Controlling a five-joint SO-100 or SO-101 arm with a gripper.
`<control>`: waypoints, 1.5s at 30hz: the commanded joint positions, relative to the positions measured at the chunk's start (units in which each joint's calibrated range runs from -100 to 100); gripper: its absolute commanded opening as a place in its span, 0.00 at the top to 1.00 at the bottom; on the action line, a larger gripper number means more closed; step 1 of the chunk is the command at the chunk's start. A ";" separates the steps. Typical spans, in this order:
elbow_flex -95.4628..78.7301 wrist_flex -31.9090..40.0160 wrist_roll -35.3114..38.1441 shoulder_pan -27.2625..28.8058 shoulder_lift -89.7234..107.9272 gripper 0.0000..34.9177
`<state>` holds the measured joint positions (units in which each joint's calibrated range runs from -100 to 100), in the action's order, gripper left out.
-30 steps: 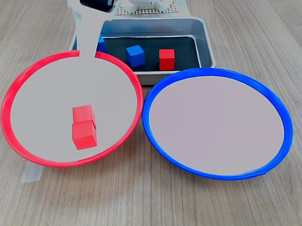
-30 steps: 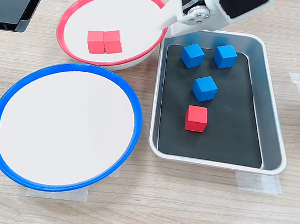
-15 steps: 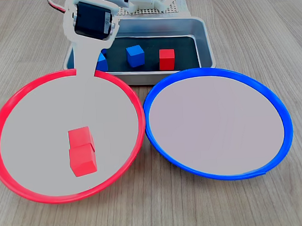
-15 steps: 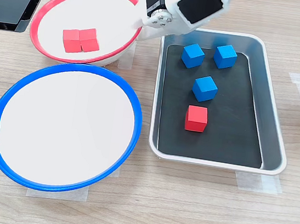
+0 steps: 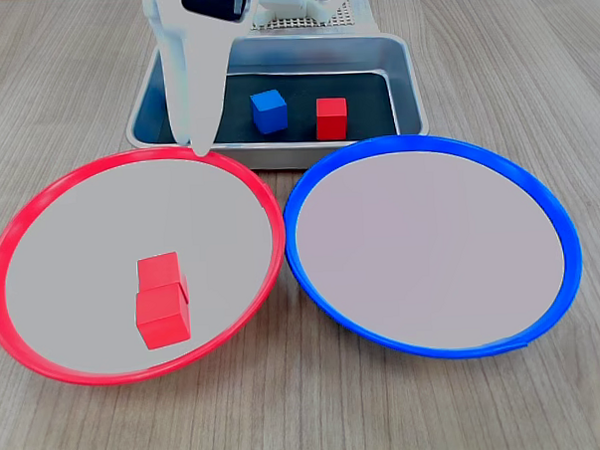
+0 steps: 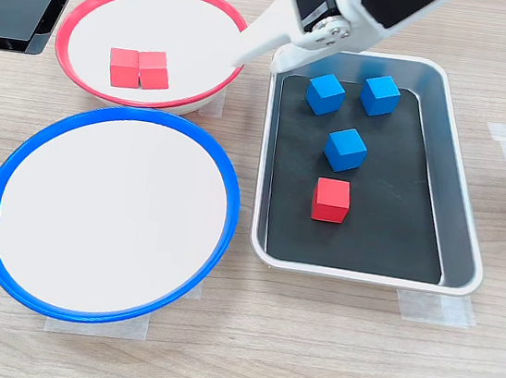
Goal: Resolve any anomalies and move all blocks to matching dishes
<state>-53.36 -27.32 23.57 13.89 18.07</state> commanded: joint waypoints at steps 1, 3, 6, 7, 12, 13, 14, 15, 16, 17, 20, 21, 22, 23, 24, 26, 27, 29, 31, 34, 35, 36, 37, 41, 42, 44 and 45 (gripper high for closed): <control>0.88 -10.11 1.22 0.37 8.92 0.51; 1.97 -15.39 2.25 0.37 12.33 0.51; 2.42 -22.08 4.59 0.55 16.77 0.50; 1.06 -24.80 6.20 0.55 18.56 0.49; -1.95 -27.36 5.08 -1.71 17.28 0.50; -2.04 -28.19 4.35 -2.46 16.34 0.51; -1.76 -29.34 3.52 -3.31 15.23 0.51; -1.40 -30.50 2.93 -4.06 14.21 0.51; -1.22 -31.32 2.30 -4.81 13.10 0.49; -0.94 -31.90 1.56 -5.56 12.08 0.49; -0.31 -32.48 0.10 -7.45 9.09 0.50; -0.03 -32.48 -0.15 -7.73 8.07 0.50; 0.24 -32.39 -0.34 -7.92 6.87 0.50; 0.60 -32.23 -0.44 -8.01 5.68 0.50; 1.06 -32.06 -0.59 -8.11 4.40 0.50; 2.24 -31.65 -0.93 -8.48 1.50 0.51; 3.24 -31.32 -1.27 -8.67 -0.29 0.51; 4.88 -30.83 -1.66 -9.14 -2.76 0.51; 7.07 -30.25 -2.15 -9.99 -5.58 0.52; 8.61 -29.51 -2.15 -10.55 -7.11 0.65; 8.89 -29.26 -2.05 -10.55 -7.37 0.71; 8.80 -28.43 -1.81 -10.55 -7.37 0.93; 8.80 -28.27 -1.56 -10.55 -7.28 0.98; 9.07 -29.18 -0.29 -10.36 -5.15 1.00; 10.62 -30.41 -0.39 -10.36 -4.21 1.00; 15.26 -33.72 -0.98 -11.49 -3.36 1.00; 18.63 -35.78 -1.66 -12.43 -3.28 1.00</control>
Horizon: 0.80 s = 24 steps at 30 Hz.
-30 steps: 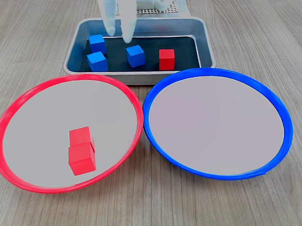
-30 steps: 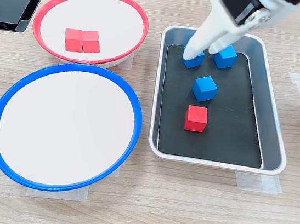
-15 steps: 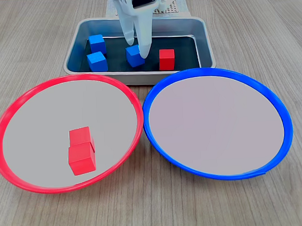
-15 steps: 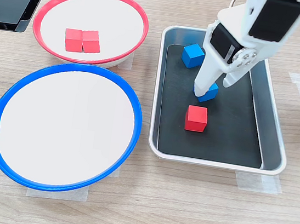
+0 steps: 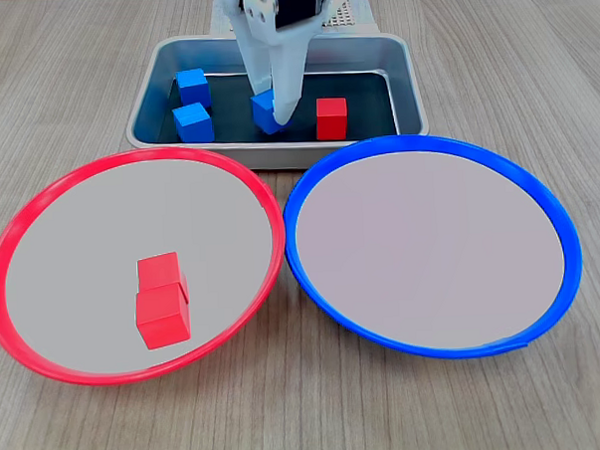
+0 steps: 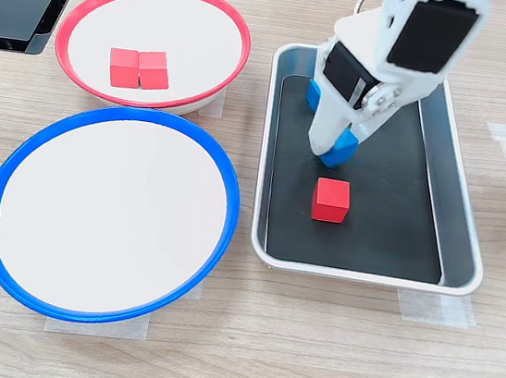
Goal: Resolve any anomalies and move all blocks to matching dishes
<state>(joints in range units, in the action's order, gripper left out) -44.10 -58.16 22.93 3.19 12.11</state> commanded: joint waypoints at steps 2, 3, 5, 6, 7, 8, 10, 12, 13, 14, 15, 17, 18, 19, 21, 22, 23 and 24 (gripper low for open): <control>16.29 -7.59 -2.88 -4.46 2.44 1.00; 19.57 -8.00 -4.00 -5.96 1.84 1.00; 26.03 -7.51 -6.40 -9.16 -0.63 1.00; 28.76 -6.02 -7.42 -10.95 -2.68 1.00; 30.77 -4.20 -8.35 -12.36 -4.90 1.00; 32.40 -1.98 -9.04 -13.68 -7.46 1.00; 35.04 1.82 -9.23 -16.03 -12.92 1.00; 36.77 4.63 -9.18 -17.07 -17.44 0.99; 37.32 5.78 -9.08 -17.35 -19.31 0.92; 37.77 7.10 -9.04 -17.54 -21.10 0.81; 38.23 7.85 -8.89 -17.54 -22.38 0.72; 38.78 8.51 -8.64 -17.44 -23.58 0.69; 38.87 8.01 -8.55 -17.35 -23.66 0.70; 38.87 6.94 -8.25 -17.26 -22.98 0.68; 37.32 5.37 -7.52 -17.07 -20.85 0.63; 36.23 4.96 -7.37 -16.97 -19.57 0.63; 34.50 4.30 -7.13 -16.79 -17.52 0.63; 33.68 3.06 -6.59 -16.60 -16.07 0.65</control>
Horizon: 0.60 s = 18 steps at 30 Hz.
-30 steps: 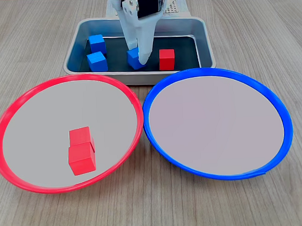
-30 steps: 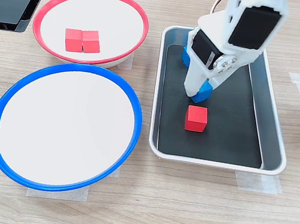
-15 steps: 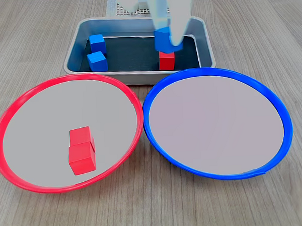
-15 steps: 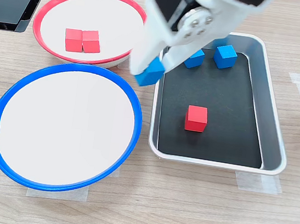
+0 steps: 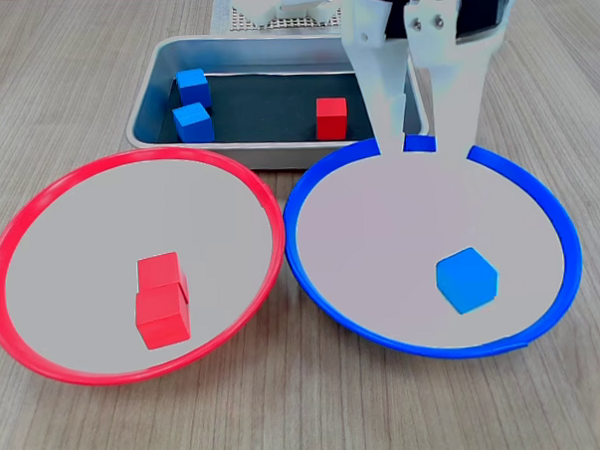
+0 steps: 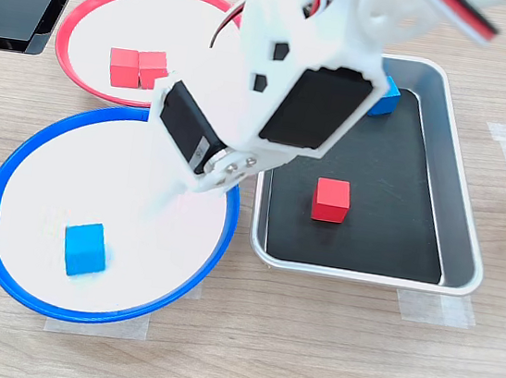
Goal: Resolve any anomalies and move all blocks to matching dishes
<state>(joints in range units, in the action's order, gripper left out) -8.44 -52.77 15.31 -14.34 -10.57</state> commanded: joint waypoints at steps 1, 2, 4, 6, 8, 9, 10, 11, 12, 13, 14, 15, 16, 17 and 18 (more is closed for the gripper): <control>-2.99 -4.97 2.05 1.21 8.57 0.68; -4.08 -8.51 3.81 1.68 10.95 0.69; -6.44 -15.28 7.72 3.00 15.48 0.71; -10.63 -19.41 12.26 5.25 20.17 0.70; -17.64 -19.91 17.48 8.45 25.11 0.63; -21.37 -18.67 19.78 9.68 27.16 0.63; -27.02 -15.12 22.12 10.90 29.80 0.63; -31.57 -11.57 23.93 11.75 31.68 0.59; -34.39 -9.42 24.86 12.03 32.70 0.58; -37.12 -7.28 25.98 12.22 33.47 0.58; -38.40 -6.37 26.62 12.22 33.73 0.57; -39.58 -5.38 27.11 11.94 33.47 0.57; -40.04 -4.88 27.20 11.37 32.87 0.58; -40.13 -4.47 27.11 10.90 32.36 0.58; -40.13 -4.06 26.96 10.24 31.42 0.59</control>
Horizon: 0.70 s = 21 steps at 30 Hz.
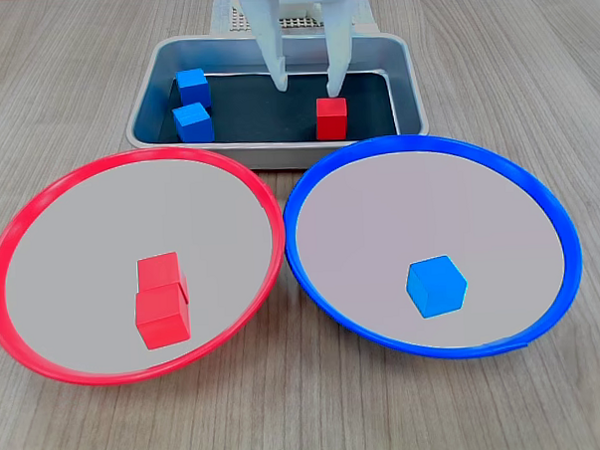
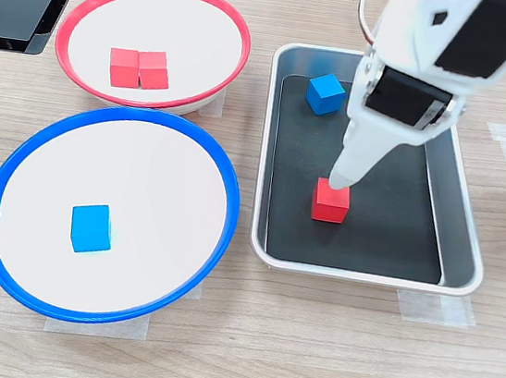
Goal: Resolve any anomalies and move all blocks to matching dishes
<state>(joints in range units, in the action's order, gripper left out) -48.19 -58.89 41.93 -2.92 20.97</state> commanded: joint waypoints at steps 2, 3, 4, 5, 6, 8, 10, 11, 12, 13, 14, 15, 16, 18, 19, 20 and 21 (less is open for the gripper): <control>0.07 2.31 0.05 -2.02 -1.40 0.59; 1.17 1.90 -0.24 -2.68 -2.51 0.57; 2.08 1.40 -0.49 -3.24 -3.10 0.57; 2.90 0.82 -0.68 -3.71 -3.53 0.57; 3.62 0.16 -0.68 -4.19 -3.87 0.55; 3.81 0.33 -0.83 -4.75 -4.55 0.55; 3.62 0.82 -0.78 -4.94 -5.75 0.55; 3.62 1.15 -0.63 -4.94 -6.43 0.54; 3.62 1.48 -0.39 -4.94 -7.20 0.54; 3.62 2.06 -0.10 -4.75 -7.97 0.54; 3.44 3.05 0.29 -4.47 -8.90 0.55; 3.35 4.12 0.63 -4.28 -10.01 0.56; 3.35 4.37 0.73 -4.19 -10.35 0.56; 3.62 4.95 0.78 -4.09 -11.21 0.57; 3.90 5.20 0.78 -4.09 -11.72 0.59; 4.26 5.20 0.78 -4.28 -12.14 0.64; 4.63 5.44 0.73 -4.47 -12.66 0.78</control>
<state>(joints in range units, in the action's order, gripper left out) -46.28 -54.81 42.61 -7.61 9.04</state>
